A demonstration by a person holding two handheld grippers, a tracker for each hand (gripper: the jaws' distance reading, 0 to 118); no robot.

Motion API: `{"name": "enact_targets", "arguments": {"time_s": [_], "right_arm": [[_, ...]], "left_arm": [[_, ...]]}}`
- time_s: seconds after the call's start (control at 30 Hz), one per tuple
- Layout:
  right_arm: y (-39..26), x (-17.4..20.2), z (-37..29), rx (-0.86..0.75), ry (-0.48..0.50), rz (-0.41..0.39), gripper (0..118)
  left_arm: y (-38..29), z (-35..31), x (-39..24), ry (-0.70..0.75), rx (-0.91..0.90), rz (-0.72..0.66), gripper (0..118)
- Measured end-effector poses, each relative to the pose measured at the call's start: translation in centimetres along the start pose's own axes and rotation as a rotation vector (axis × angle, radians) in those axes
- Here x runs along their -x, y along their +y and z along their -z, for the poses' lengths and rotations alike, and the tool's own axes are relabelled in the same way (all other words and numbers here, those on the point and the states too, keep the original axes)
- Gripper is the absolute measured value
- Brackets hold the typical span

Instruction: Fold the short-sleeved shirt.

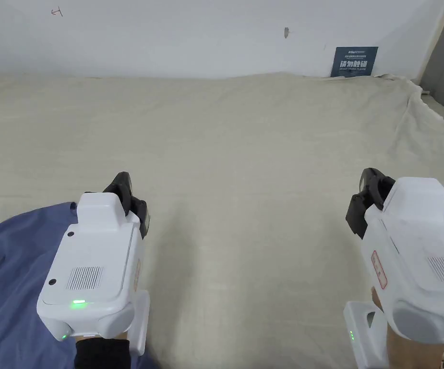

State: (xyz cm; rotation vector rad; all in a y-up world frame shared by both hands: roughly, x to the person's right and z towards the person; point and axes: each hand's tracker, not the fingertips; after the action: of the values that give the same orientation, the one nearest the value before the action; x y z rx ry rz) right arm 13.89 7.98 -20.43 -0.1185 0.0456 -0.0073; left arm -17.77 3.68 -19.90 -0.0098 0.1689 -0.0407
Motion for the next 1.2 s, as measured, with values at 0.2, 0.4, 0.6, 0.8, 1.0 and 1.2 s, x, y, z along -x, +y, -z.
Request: {"name": "enact_targets", "arguments": {"time_s": [0.2,0.4,0.6,0.8,1.0,1.2], "right_arm": [[0.2,0.3,-0.3,-0.002,-0.001,0.003,0],[0.2,0.1,-0.2,-0.003,0.001,0.004,0],[-0.1,-0.5,0.3,-0.005,0.002,0.002,0],[0.0,0.7,0.6,-0.018,0.042,-0.012,0],[0.4,3.6,1.3,-0.03,0.134,-0.018,0],[0.7,7.9,1.7,-0.035,0.253,-0.019,0]], "left_arm": [[0.1,-0.1,-0.1,-0.003,-0.003,0.005,0],[0.1,-0.1,0.0,0.0,-0.003,0.0,0],[0.1,-0.1,0.2,0.008,-0.007,0.001,0],[0.4,-0.7,1.3,0.045,-0.015,0.012,0],[0.7,-2.1,4.3,0.136,-0.021,0.011,0],[1.0,-4.6,8.6,0.269,-0.024,0.018,0]]}}
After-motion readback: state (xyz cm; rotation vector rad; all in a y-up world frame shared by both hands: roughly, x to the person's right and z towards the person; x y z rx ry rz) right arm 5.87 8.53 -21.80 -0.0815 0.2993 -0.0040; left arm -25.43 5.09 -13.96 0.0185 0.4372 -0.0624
